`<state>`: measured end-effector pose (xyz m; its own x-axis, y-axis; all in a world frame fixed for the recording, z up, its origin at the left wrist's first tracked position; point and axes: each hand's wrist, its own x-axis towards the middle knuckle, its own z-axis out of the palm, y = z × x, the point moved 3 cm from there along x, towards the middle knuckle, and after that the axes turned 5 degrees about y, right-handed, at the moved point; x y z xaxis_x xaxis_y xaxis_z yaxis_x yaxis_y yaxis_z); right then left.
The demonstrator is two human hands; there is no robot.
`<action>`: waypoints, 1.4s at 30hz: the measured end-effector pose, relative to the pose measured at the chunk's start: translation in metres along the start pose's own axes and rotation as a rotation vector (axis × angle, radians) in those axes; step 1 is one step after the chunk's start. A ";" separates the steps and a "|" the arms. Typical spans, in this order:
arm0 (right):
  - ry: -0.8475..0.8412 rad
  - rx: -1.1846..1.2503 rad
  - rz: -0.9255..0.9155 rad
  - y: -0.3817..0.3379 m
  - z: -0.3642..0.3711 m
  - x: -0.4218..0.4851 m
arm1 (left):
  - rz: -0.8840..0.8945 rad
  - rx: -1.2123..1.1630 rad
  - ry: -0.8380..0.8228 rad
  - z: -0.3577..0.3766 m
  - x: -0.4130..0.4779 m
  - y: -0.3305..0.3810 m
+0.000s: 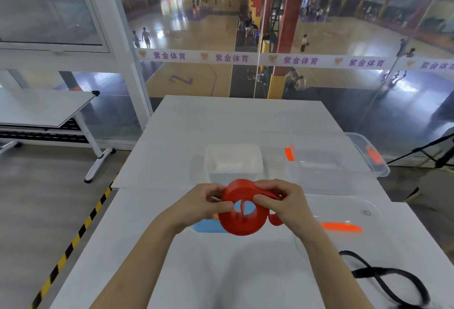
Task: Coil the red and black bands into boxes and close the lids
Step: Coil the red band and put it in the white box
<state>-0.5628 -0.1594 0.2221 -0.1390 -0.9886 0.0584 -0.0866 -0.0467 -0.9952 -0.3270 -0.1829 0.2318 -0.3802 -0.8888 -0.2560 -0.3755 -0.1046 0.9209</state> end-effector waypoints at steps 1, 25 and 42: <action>-0.027 -0.012 0.003 0.000 0.001 0.003 | -0.003 -0.017 0.002 0.002 0.001 0.000; 0.260 0.195 0.101 0.052 0.076 0.103 | -0.144 -0.668 0.146 -0.074 0.111 -0.059; 0.265 0.105 0.351 0.116 0.101 0.189 | -0.350 -0.875 0.321 -0.077 0.218 -0.111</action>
<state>-0.4999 -0.3662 0.1102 -0.3910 -0.8769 -0.2794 0.1098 0.2570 -0.9602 -0.3036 -0.3994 0.0966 -0.0715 -0.8102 -0.5817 0.3818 -0.5610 0.7345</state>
